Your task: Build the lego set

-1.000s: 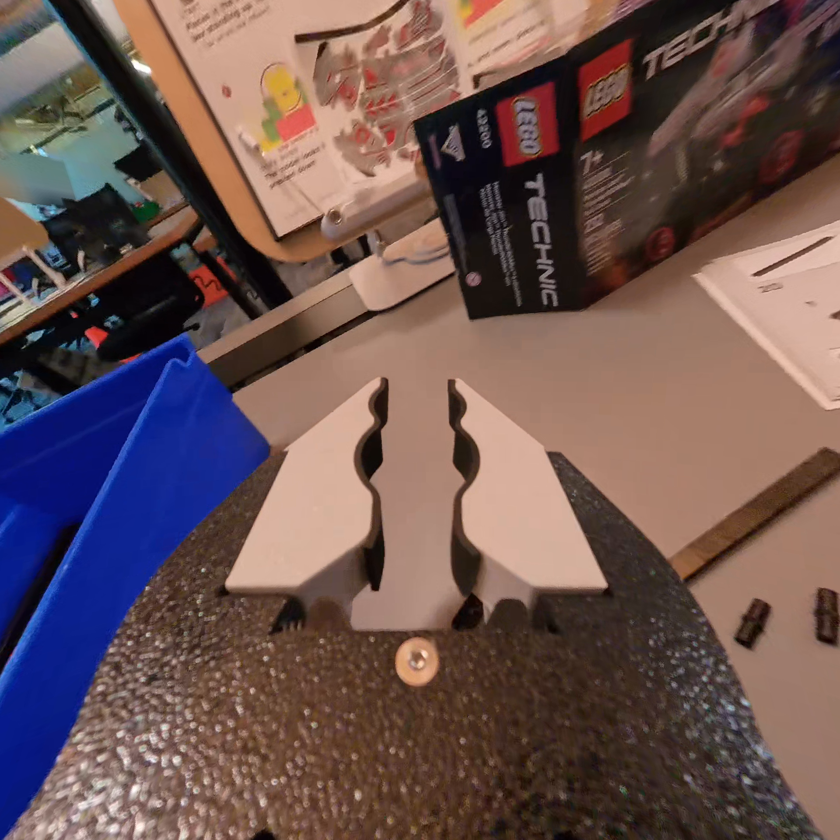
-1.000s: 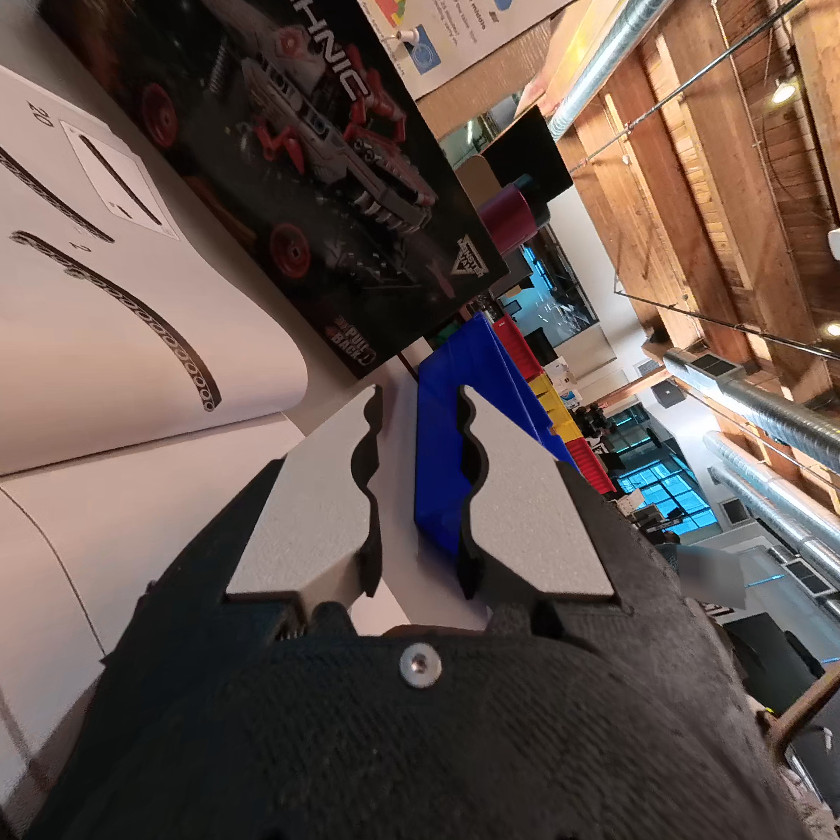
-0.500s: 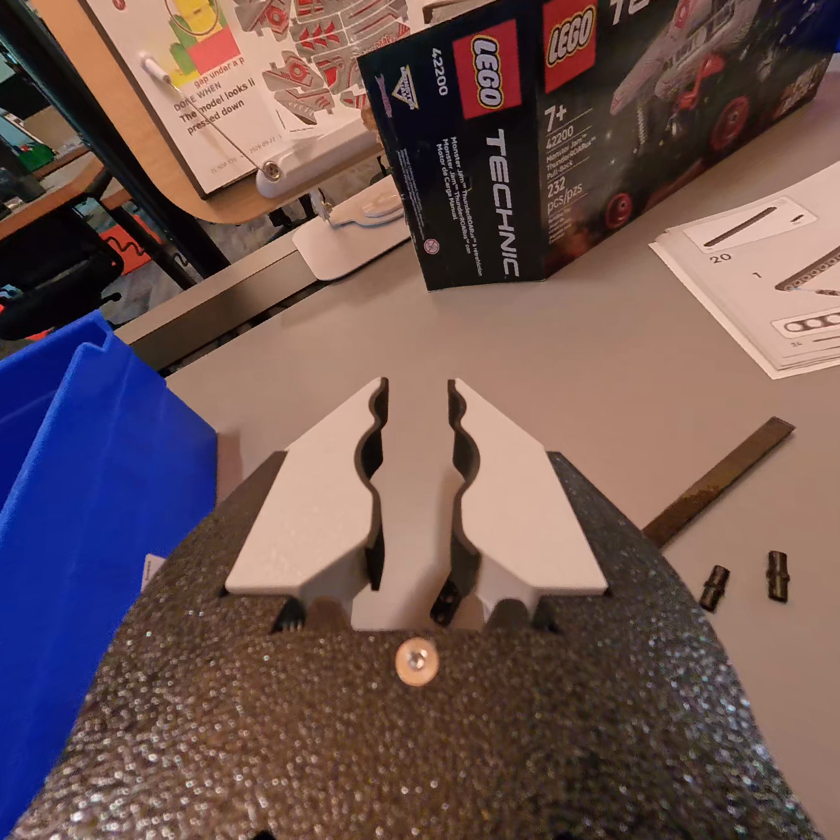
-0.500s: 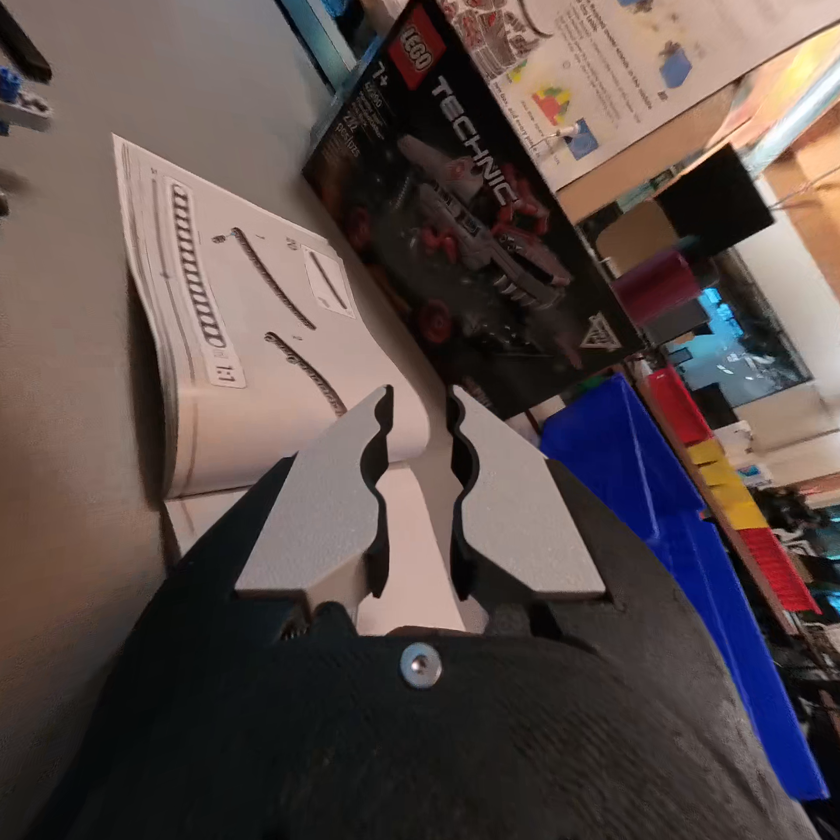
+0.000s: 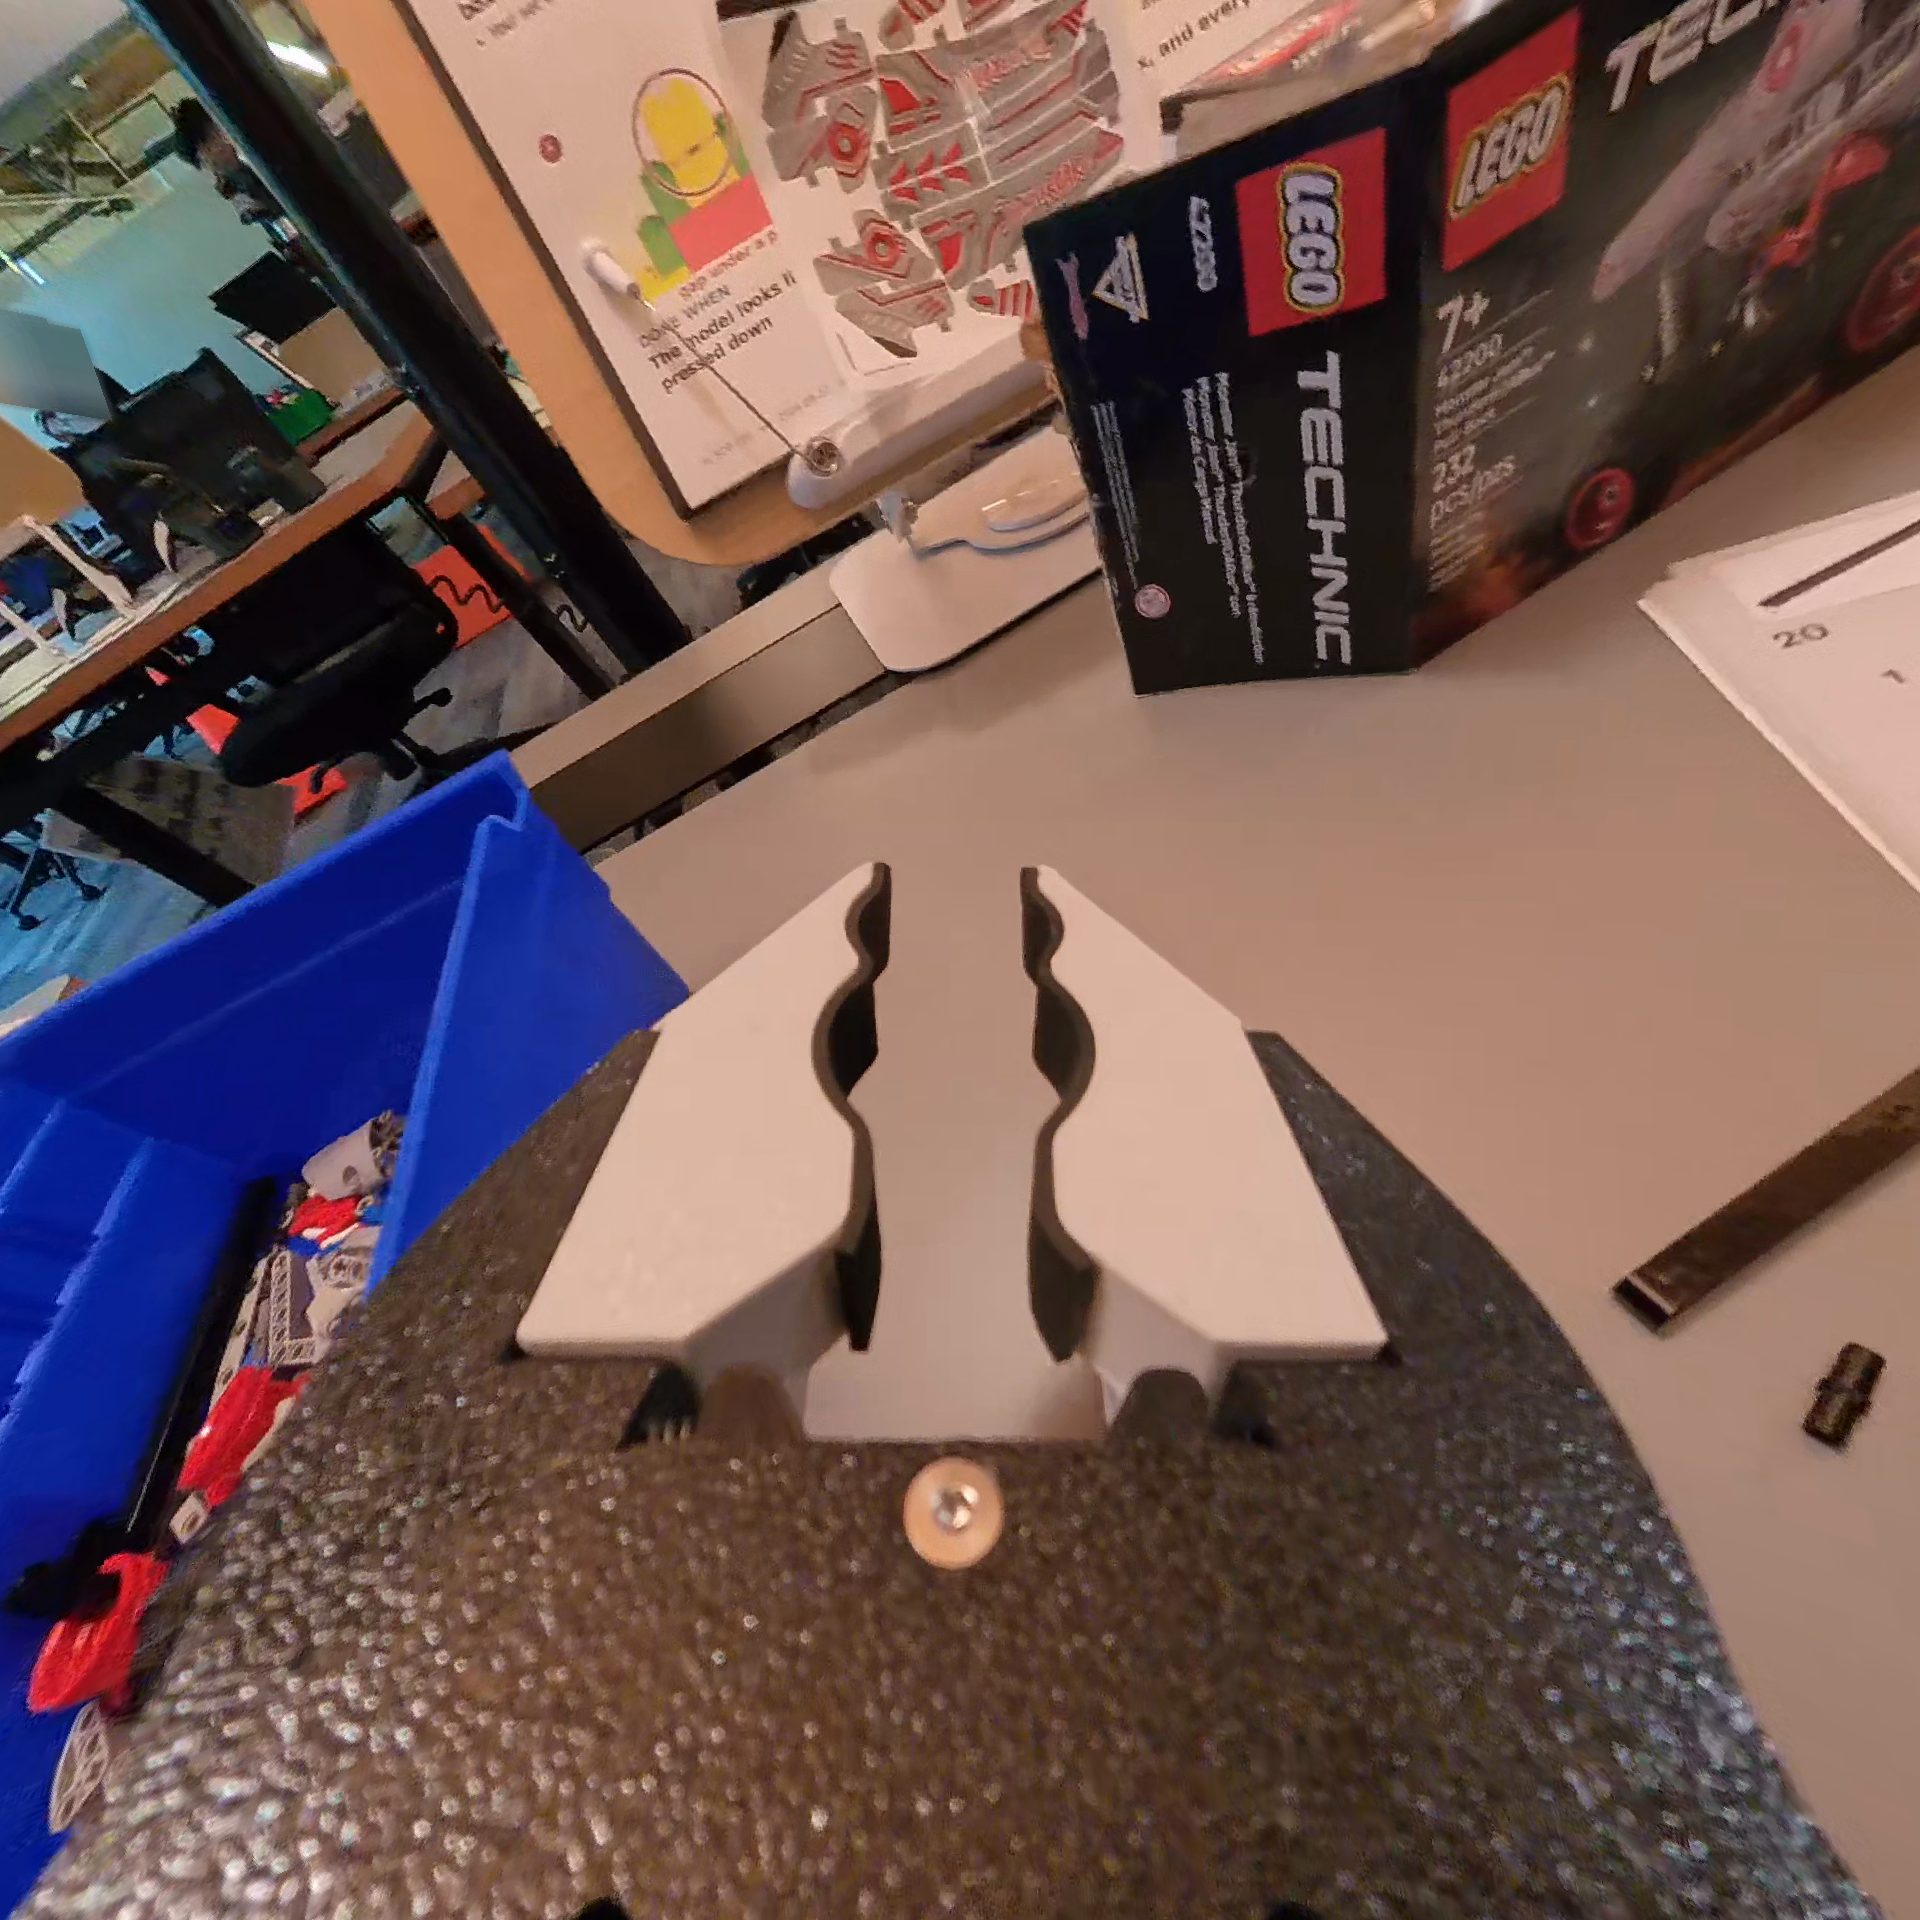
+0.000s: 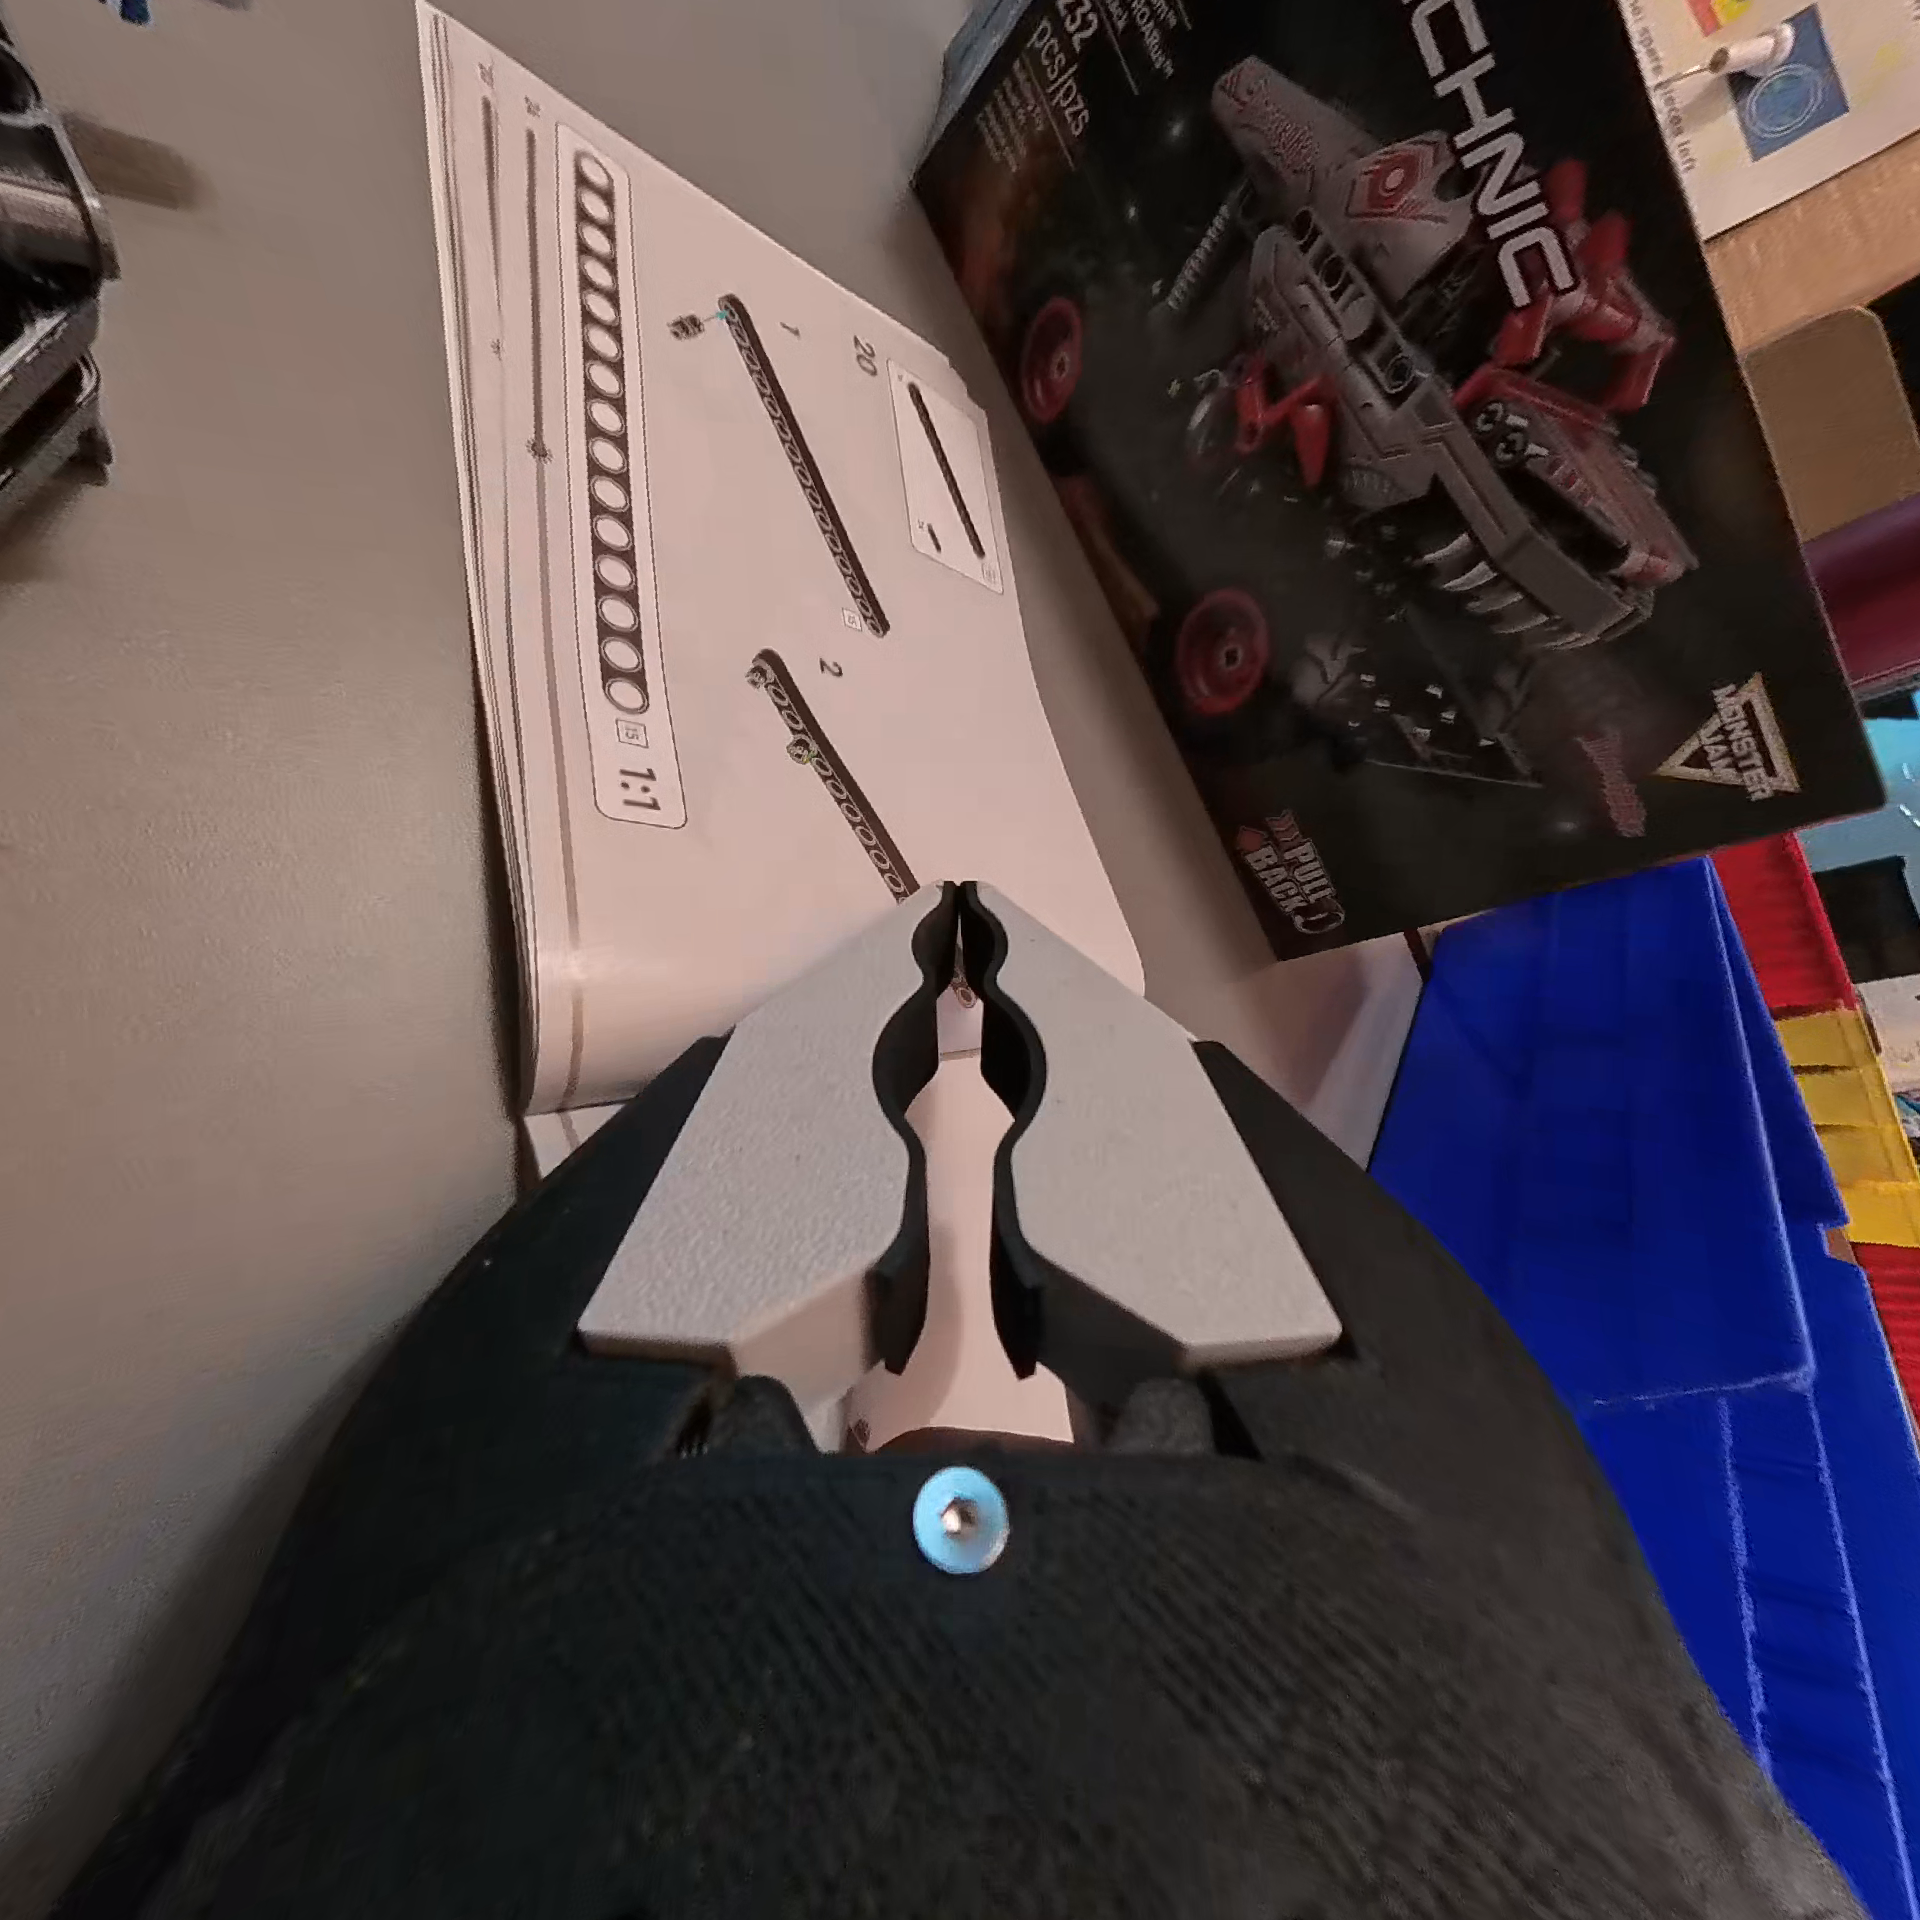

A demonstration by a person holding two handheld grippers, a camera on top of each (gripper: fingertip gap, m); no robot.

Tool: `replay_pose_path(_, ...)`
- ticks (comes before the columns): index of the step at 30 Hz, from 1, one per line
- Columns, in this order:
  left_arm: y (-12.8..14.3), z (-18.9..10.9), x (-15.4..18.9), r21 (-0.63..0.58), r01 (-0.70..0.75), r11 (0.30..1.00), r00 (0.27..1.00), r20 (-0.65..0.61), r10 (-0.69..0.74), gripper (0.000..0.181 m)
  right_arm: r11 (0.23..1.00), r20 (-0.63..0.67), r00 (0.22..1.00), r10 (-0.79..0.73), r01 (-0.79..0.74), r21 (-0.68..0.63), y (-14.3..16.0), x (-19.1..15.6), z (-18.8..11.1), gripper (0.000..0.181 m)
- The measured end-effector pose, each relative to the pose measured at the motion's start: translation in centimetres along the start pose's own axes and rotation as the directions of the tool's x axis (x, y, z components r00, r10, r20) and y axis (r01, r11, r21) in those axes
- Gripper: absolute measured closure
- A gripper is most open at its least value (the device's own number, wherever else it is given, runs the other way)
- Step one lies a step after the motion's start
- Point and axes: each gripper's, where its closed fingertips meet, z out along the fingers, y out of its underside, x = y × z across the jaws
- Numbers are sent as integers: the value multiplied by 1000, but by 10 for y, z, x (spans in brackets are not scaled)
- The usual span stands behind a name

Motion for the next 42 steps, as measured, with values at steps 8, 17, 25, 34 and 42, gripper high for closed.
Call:
replay_pose_path(8, -7, -4, 6, 16, -30, 999, 999, -14, 30, 158, 1000, 5, 1000, -10, 10, -10, 1, -2, 1, 181)
replay_pose_path(17, -10, -3, 23, 18, -141, 990, 990, -16, 141, 158, 997, 35, 996, -77, 77, 5, 2, -8, -3, 181)
replay_pose_path(25, -11, -6, 50, 10, -106, 994, 985, -133, 106, 157, 989, -90, 985, -144, 146, 13, 4, 2, -4, 181)
replay_pose_path(34, -52, -56, 47, 46, 245, 968, 870, -451, -199, 156, 938, -273, 899, -343, 342, -55, 2, 11, -3, 181)
replay_pose_path(42, -1, -122, -90, 35, 302, 953, 918, -282, -280, 163, 946, -344, 882, -322, 308, -97, 1, 24, -7, 181)
